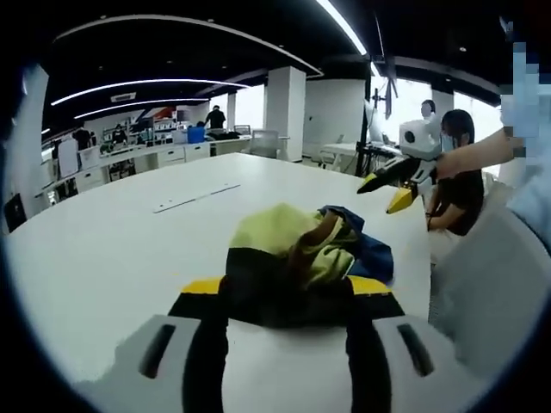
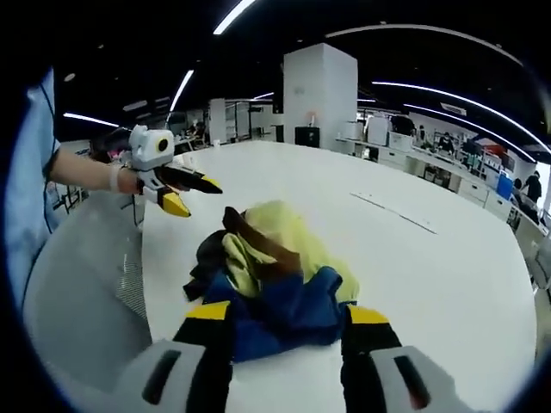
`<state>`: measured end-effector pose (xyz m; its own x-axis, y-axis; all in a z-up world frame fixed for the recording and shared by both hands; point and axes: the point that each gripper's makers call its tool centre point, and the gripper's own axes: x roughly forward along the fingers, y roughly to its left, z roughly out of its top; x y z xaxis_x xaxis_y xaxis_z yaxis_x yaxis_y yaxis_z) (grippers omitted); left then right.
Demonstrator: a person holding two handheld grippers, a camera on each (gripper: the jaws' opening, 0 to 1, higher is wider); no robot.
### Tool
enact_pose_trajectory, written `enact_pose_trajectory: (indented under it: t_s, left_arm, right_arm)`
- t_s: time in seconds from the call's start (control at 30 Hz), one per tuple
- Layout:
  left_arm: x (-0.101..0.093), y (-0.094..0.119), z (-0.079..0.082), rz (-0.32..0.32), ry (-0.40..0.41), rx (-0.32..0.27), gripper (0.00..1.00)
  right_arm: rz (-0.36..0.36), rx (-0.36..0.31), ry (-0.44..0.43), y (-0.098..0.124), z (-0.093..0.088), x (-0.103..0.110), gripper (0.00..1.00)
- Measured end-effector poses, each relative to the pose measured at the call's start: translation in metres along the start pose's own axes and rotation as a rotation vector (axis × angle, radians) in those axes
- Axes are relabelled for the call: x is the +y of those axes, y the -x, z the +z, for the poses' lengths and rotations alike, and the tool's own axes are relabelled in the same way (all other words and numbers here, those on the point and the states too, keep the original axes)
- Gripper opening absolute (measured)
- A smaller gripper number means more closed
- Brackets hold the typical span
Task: Fold the garment on the visible template until the final outline fits inside the template.
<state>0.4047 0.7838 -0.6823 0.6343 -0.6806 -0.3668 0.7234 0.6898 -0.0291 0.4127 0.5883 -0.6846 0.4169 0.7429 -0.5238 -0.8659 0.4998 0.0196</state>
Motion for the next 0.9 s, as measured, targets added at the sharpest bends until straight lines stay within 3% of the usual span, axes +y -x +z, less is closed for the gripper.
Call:
enact_pose_trajectory:
  t_s: [0.33,0.67,0.9]
  left_arm:
    - [0.001,-0.018,-0.013,-0.006,-0.014,0.026,0.24]
    - [-0.002,-0.028,-0.018,-0.013,-0.031,0.044,0.14]
    - [-0.005,-0.032,-0.027,-0.024,-0.029,0.063,0.13]
  right_arm:
    - [0.057,0.036,0.009,-0.013,-0.001,0.003,0.22]
    - [0.069,0.083,-0.010,-0.025,-0.014,-0.006,0.13]
    - [0.077,0.120,-0.035,-0.035,-0.028,-0.009,0.10]
